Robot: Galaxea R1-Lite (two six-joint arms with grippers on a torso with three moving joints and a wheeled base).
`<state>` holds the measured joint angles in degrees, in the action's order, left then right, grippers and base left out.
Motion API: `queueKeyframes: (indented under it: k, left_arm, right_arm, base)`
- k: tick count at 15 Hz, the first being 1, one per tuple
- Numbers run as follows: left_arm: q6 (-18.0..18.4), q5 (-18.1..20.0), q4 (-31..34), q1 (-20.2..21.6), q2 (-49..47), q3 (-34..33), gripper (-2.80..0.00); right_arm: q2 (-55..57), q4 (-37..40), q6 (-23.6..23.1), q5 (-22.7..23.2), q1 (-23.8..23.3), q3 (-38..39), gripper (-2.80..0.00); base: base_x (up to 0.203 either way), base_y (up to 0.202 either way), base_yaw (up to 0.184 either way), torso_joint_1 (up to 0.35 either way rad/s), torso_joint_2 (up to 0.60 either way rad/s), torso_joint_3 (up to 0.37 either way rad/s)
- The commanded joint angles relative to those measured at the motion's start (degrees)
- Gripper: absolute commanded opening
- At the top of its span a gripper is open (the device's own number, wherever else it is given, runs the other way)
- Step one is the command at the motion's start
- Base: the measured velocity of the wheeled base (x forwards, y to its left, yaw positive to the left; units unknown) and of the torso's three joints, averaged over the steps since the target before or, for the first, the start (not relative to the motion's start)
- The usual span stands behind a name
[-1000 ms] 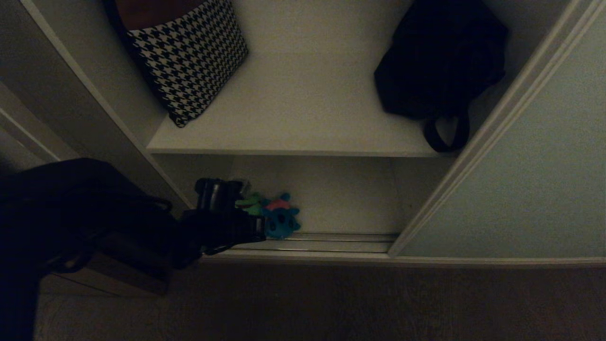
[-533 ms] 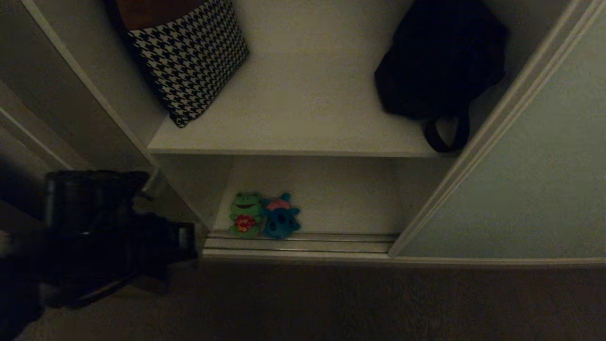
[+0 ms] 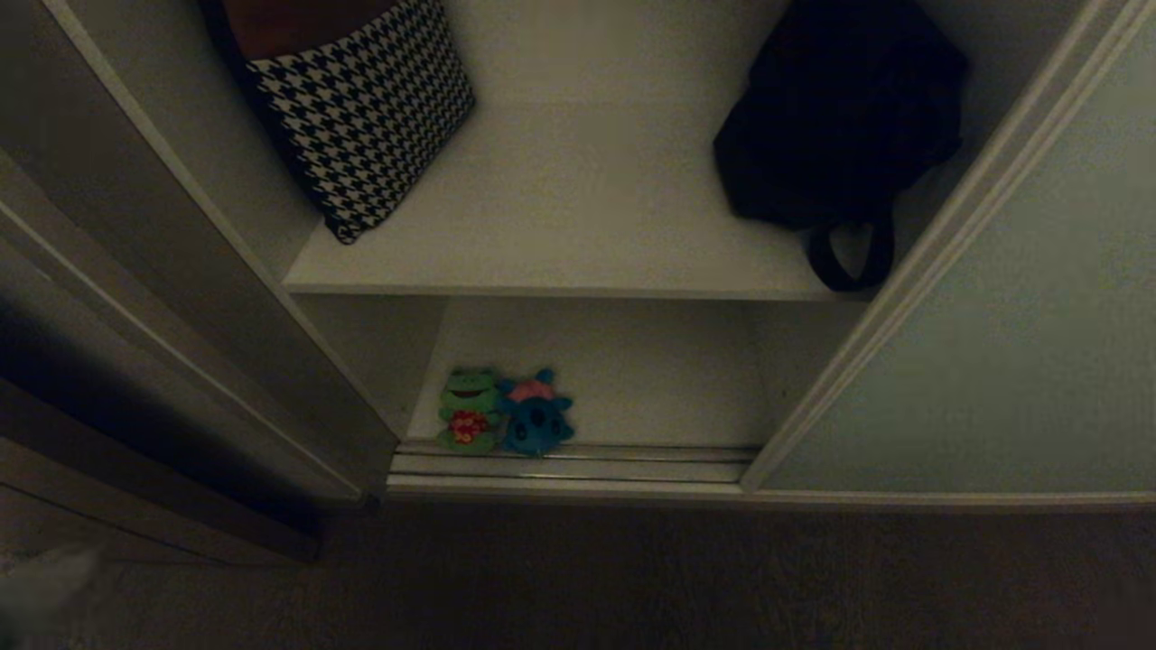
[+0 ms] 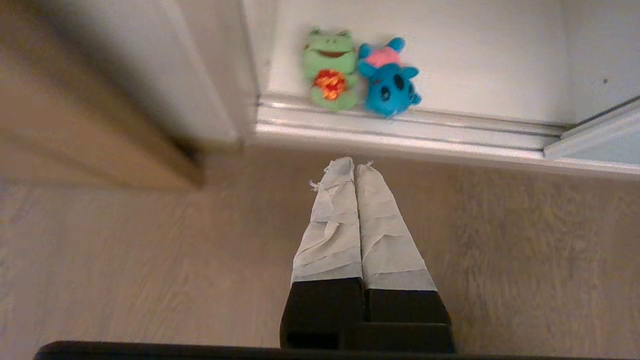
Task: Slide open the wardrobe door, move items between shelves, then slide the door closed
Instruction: Close the door
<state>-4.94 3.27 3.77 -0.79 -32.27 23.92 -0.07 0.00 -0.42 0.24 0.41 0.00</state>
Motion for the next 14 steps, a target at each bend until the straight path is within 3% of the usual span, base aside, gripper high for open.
queueKeyframes:
  k: [1, 6, 10, 14]
  left_arm:
    - [0.93, 1.14, 3.31, 2.47, 13.93, -2.77, -2.80]
    - [6.47, -0.16, 5.06, 1.75, 31.01, -12.92, -2.80]
    - [7.76, -2.13, -2.59, 1.53, 32.13, -23.87, -2.80]
    - [9.30, -1.69, -3.22, 1.49, 32.09, -23.69, -2.80]
  right_arm:
    - [-0.10, 0.00, -0.02, 0.02, 0.02, 0.00, -2.80]
    - [-0.10, 0.00, -0.02, 0.02, 0.02, 0.00, -2.80]
    - [-0.05, 0.00, -0.02, 0.02, 0.02, 0.00, -2.80]
    - [-0.08, 0.00, -0.02, 0.02, 0.02, 0.00, -2.80]
  base:
    - [0.000, 0.000, 0.000, 0.000, 0.00, 0.000]
    - [0.000, 0.000, 0.000, 0.000, 0.00, 0.000]
    - [0.000, 0.000, 0.000, 0.000, 0.00, 0.000]
    - [0.000, 0.000, 0.000, 0.000, 0.00, 0.000]
